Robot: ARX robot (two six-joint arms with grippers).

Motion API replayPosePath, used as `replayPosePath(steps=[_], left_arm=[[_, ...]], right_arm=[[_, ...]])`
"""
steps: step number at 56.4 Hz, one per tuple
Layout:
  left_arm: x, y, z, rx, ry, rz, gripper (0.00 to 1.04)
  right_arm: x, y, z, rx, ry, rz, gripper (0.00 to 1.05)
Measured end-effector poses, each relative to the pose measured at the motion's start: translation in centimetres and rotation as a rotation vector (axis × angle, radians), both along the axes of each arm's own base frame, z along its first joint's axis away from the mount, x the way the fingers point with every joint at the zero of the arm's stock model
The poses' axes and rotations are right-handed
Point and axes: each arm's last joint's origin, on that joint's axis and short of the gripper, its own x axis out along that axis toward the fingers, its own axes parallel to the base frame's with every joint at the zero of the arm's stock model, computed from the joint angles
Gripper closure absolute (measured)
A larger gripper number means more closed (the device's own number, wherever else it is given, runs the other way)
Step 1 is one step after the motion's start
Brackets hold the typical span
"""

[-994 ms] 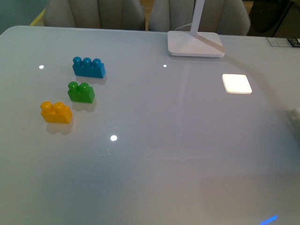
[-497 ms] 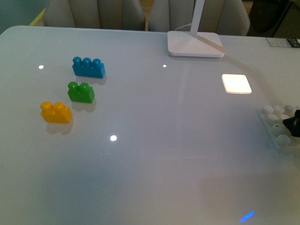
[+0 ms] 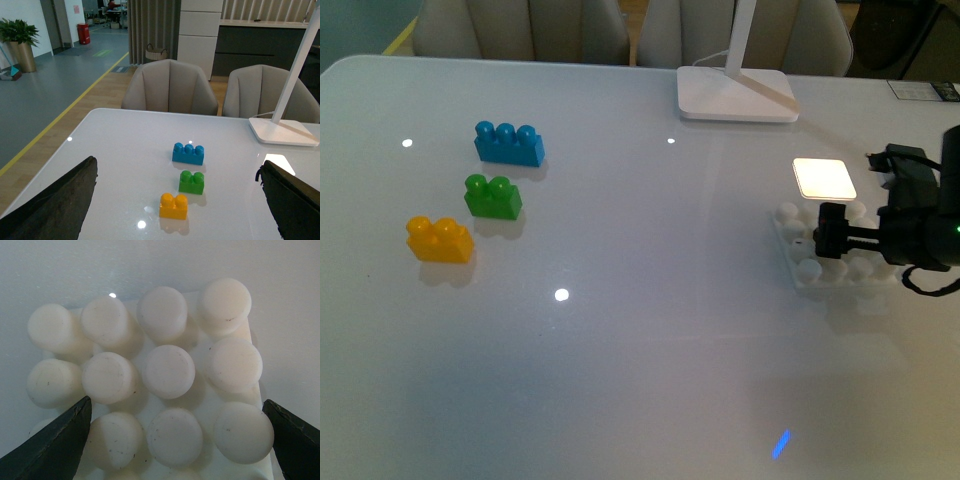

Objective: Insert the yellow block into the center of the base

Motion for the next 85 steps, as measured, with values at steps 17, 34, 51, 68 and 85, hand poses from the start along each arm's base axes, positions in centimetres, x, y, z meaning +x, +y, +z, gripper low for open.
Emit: replayPosePath(steps=[17,34,51,68,85], left_arm=[[0.0,0.0,0.0,0.000,0.000,0.000,0.07],[0.0,0.0,0.0,0.000,0.000,0.000,0.07],[0.0,0.0,0.0,0.000,0.000,0.000,0.07],[0.0,0.0,0.0,0.000,0.000,0.000,0.07],[0.0,0.0,0.0,0.000,0.000,0.000,0.07]], right_arm=[[1.7,9.1,-0.3,0.029,0.005,0.024,0.09],[2.8,16.2,-0.4,0.057,0.011,0.048,0.09],[3.8,21.1,-0.2,0.124,0.019,0.025,0.09],[3.4,25.6,-0.2,0.186,0.041,0.064,0.09],[3.0,25.4,-0.4,0.164,0.041,0.105,0.09]])
